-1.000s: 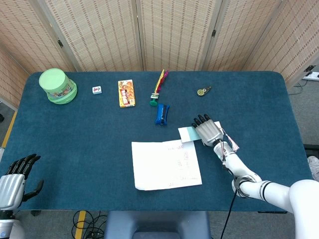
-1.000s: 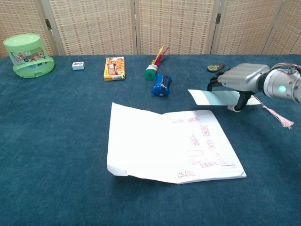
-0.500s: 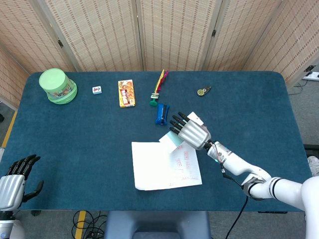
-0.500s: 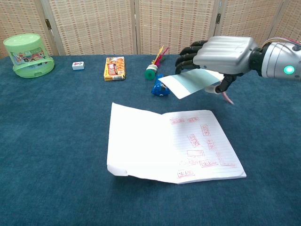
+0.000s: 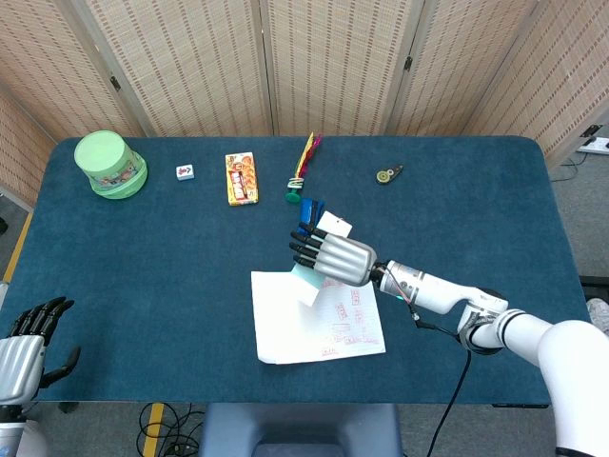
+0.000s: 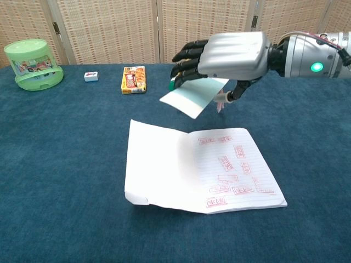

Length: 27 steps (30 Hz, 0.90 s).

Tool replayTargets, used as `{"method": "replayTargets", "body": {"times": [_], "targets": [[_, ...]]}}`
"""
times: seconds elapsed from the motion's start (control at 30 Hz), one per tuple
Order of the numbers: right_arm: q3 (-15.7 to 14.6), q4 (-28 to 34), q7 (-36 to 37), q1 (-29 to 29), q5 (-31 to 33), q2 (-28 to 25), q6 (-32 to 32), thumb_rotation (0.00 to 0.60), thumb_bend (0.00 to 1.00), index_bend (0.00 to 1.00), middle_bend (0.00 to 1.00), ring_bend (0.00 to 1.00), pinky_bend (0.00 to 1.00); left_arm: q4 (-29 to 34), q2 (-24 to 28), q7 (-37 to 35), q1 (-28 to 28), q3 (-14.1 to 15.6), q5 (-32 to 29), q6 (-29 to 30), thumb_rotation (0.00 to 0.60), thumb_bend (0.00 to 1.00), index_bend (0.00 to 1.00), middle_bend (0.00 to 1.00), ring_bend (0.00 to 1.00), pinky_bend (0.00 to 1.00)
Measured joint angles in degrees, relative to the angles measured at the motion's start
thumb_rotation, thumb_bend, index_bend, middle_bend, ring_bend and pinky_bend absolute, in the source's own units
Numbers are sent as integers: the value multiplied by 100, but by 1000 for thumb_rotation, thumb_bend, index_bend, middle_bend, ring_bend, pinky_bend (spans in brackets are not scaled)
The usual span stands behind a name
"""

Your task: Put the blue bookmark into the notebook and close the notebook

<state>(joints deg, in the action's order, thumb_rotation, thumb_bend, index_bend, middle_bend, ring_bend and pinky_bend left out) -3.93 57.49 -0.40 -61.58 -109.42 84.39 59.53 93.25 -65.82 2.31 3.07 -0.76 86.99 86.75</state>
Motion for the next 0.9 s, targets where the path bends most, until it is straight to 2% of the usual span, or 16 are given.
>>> {"method": "replayTargets", "body": {"times": [0.17,0.4,0.6,0.9], "targets": [[-435,-536,373,-95,-499,267,268,600,295,293,135,0,63,-6,5,-1,-6,-2,-13,-7,600,392,175,155,159,183],[-942,-1524,883,-95,-1059,680,956,600,289,303,141,0,50,6,6,4,-5,-1,-3,-16,600,392,174,155,158,183],[-1296,-2413,1181,-44,-1441,1049,1649,600,284,314,144,0,24,24,6,25,-1,8,9,-32,600,392,174,155,159,183],[-1729,-3473,1376,90,-1747,1546,2168,600,282,319,144,0,0,12,-1,18,-21,15,8,-20,600,392,174,155,159,183]]}}
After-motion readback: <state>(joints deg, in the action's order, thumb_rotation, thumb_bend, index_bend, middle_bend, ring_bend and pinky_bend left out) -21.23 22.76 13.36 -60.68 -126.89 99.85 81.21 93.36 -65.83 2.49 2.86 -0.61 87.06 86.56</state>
